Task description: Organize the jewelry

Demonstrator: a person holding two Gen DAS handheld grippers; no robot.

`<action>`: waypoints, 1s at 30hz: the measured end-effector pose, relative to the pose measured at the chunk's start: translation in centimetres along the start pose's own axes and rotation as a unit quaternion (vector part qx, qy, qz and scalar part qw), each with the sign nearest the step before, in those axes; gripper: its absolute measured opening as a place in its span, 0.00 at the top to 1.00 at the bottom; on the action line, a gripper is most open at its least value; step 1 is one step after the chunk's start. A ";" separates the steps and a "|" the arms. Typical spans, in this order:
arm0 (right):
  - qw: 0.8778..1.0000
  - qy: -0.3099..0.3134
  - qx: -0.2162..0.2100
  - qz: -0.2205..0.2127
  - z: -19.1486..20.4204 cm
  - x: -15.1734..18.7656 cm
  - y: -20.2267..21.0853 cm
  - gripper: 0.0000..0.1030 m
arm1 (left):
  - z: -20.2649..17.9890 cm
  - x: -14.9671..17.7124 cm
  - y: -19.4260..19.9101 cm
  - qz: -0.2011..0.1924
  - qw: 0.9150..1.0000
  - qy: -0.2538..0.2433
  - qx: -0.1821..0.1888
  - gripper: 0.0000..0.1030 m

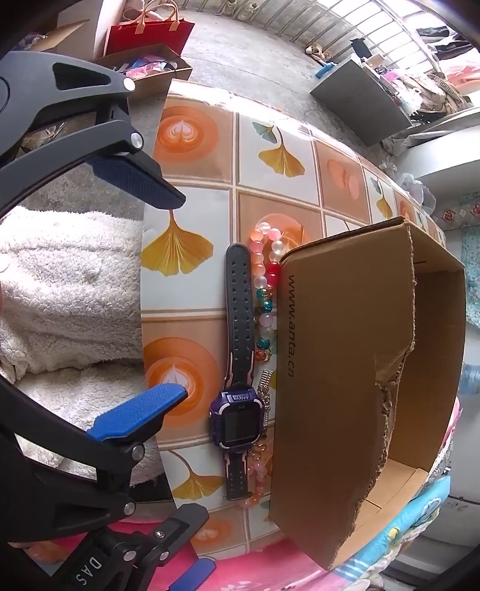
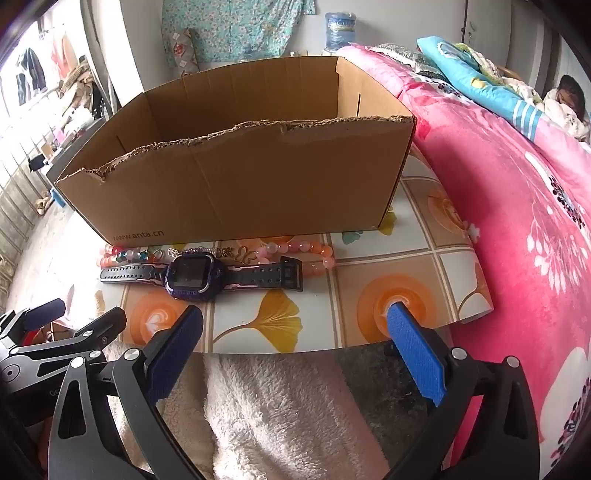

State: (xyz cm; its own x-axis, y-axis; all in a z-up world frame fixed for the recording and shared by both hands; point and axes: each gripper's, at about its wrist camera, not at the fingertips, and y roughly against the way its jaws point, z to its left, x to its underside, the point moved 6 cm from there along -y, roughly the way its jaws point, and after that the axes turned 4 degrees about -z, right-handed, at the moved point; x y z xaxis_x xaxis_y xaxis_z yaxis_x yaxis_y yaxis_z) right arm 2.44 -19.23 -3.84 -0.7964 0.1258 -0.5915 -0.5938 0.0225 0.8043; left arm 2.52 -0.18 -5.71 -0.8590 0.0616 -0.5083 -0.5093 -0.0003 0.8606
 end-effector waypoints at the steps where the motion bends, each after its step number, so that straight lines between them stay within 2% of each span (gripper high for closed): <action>1: 1.000 0.000 0.000 0.000 0.0 0.0 0.0 0.05 | 0.0 -0.1 0.1 0.000 1.000 0.000 -0.001 0.11; 30: 1.000 -0.001 0.001 0.000 -0.1 0.0 0.2 0.05 | -0.3 -0.2 0.2 -0.001 1.000 -0.001 -0.002 0.11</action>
State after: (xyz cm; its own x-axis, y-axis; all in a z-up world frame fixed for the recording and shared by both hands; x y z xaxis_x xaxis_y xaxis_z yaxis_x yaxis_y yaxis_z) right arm 2.36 -19.28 -3.69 -0.7961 0.1270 -0.5917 -0.5939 0.0237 0.8042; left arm 2.54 -0.49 -5.45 -0.8574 0.0638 -0.5107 -0.5119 -0.0035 0.8590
